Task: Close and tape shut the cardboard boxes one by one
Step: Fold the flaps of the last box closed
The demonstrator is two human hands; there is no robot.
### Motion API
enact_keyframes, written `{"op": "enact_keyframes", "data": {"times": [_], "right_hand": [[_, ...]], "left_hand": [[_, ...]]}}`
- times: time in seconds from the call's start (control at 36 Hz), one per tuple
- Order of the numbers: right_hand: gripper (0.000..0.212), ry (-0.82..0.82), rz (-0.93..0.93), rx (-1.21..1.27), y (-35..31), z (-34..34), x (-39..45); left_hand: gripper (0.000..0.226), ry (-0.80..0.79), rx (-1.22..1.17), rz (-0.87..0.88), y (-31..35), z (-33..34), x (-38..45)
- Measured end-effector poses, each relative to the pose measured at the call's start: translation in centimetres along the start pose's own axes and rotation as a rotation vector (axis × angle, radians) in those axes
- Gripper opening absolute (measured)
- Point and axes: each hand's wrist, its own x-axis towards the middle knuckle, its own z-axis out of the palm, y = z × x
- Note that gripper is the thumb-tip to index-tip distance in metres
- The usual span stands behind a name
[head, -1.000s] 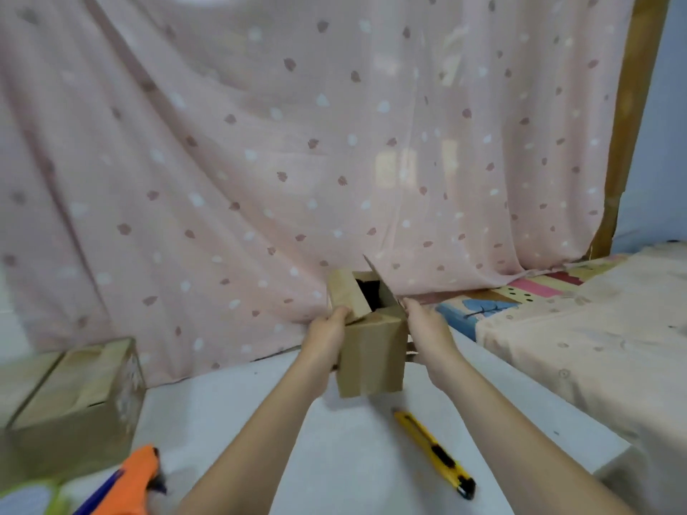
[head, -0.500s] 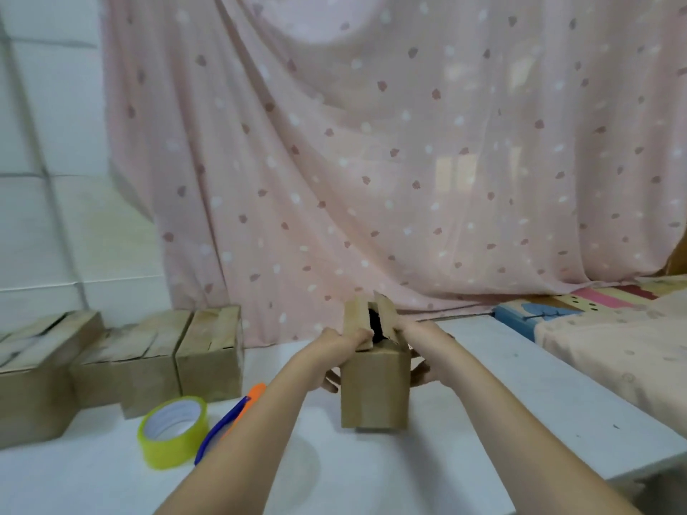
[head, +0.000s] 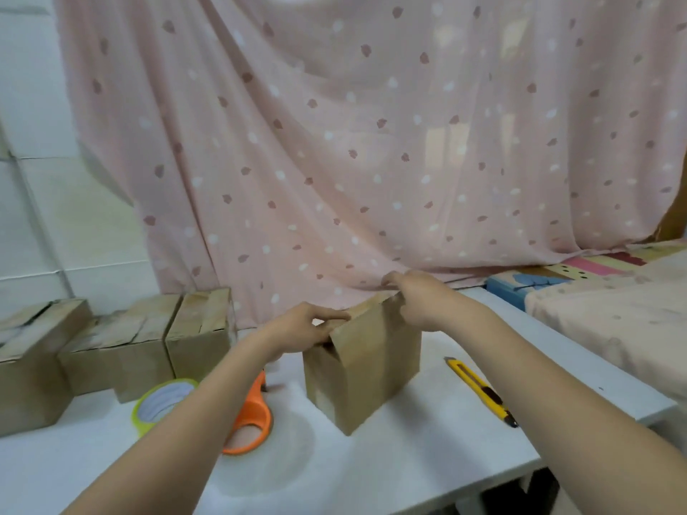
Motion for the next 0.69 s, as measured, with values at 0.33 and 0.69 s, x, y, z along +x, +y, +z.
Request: {"op": "enact_keyframes", "data": {"times": [0.33, 0.69], "right_hand": [[0.036, -0.136, -0.107, -0.029, -0.7, -0.5, 0.0], [0.033, -0.137, -0.092, -0.074, -1.7, -0.7, -0.4]], "left_hand": [[0.03, -0.076, -0.142, 0.104, -1.5, -4.2, 1.2], [0.08, -0.14, 0.497, 0.183, 0.4, 0.9, 1.5]]}}
